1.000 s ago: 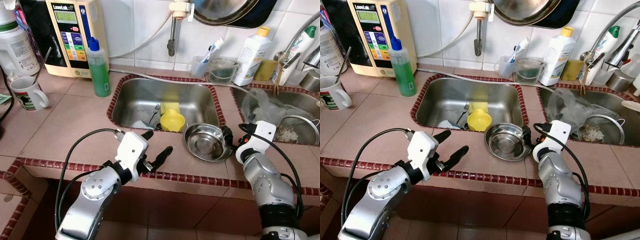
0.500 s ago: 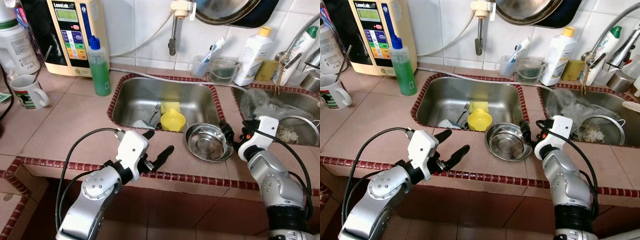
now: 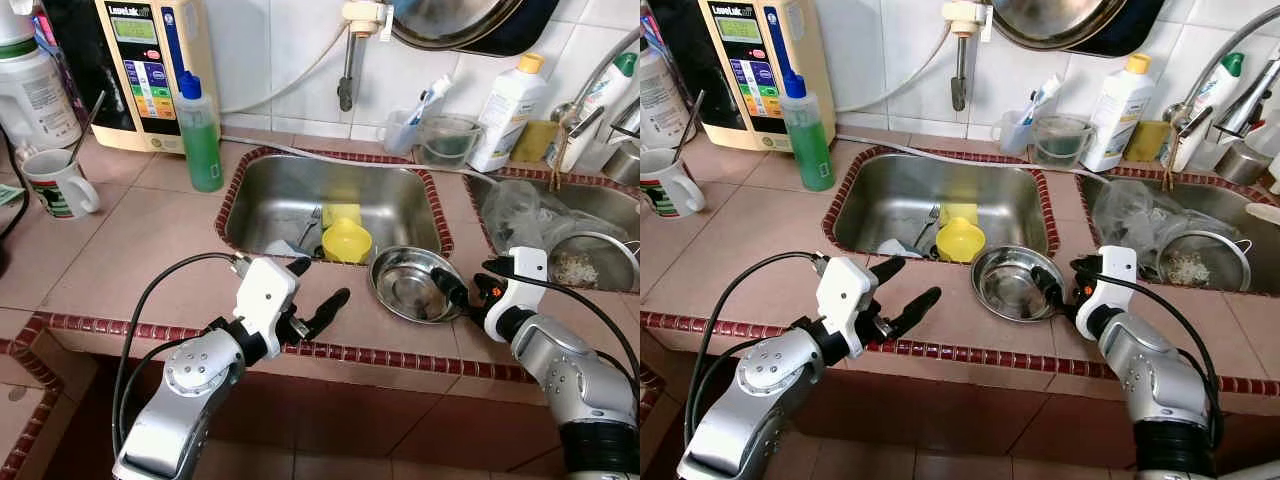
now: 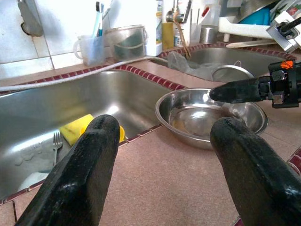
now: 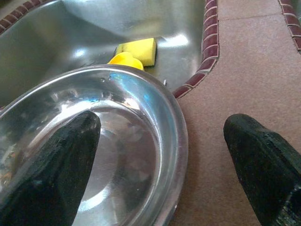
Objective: Kitchen organization
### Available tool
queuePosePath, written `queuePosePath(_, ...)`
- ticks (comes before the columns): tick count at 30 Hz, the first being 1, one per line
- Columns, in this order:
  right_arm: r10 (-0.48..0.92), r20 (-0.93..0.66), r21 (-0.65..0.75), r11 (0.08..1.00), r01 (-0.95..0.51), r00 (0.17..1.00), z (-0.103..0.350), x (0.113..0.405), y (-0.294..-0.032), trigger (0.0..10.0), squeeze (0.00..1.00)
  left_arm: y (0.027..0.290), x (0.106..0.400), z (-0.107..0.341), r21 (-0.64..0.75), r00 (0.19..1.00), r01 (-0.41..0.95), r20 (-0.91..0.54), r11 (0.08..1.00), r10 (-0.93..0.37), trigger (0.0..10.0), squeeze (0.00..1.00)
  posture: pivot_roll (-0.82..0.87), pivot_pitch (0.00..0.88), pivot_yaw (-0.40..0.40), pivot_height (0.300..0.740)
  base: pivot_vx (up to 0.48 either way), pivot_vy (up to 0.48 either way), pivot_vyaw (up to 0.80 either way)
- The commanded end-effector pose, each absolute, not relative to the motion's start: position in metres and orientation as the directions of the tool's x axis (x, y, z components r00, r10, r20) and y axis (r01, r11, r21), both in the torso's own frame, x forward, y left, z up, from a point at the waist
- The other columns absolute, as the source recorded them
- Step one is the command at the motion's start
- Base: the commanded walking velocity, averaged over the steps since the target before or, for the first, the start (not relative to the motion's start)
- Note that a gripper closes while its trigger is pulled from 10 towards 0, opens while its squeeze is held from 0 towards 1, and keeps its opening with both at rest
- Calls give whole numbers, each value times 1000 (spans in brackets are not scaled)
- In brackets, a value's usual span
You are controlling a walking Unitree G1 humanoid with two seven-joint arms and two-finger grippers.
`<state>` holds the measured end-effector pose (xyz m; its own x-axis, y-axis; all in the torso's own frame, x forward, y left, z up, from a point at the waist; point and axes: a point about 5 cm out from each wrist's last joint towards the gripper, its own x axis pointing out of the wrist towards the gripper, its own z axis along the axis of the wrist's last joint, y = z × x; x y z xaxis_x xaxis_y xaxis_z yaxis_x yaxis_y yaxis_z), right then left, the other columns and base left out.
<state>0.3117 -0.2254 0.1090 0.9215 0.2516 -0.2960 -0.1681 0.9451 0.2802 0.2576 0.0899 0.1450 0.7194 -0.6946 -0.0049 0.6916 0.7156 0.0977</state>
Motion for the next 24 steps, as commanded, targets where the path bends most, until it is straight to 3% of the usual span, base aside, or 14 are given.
queuePosePath(1, 254, -308, 266, 948, -174, 917, 111, 312, -228, 10000, 0, 84, 256, 149, 107, 699, 710, 9, 696, -715, 10000, 0, -109, 0, -66, 740, 0, 0, 0)
queuePosePath(5, 273, -314, 289, 940, -183, 909, 109, 313, -228, 10000, 0, 84, 257, 150, 109, 701, 708, 11, 698, -713, 10000, 0, -109, 0, -67, 740, 0, 0, 0)
queuePosePath(6, 278, -309, 294, 937, -187, 909, 110, 313, -227, 7765, 0, 84, 257, 150, 109, 702, 707, 11, 698, -712, 10000, 0, -107, 0, -68, 740, 0, 0, 0)
queuePosePath(8, 281, -307, 302, 935, -186, 909, 110, 314, -227, 7882, 0, 84, 257, 150, 109, 702, 707, 12, 699, -712, 10000, 0, -104, 0, -68, 740, 0, 0, 0)
queuePosePath(9, 286, -301, 320, 929, -186, 910, 110, 315, -227, 5020, 0, 84, 257, 150, 110, 703, 706, 12, 700, -711, 10000, 0, -104, 0, -68, 740, 0, 0, 0)
queuePosePath(10, 291, -290, 329, 925, -190, 912, 112, 316, -226, 0, 0, 84, 257, 150, 113, 704, 705, 13, 700, -710, 10000, 0, -104, 0, -68, 740, 0, 0, 0)
queuePosePath(24, 312, -255, 392, 899, -197, 915, 120, 326, -223, 0, 0, 84, 261, 156, 122, 711, 695, 33, 709, -702, 10000, 0, -98, 0, -72, 740, 0, 0, 0)
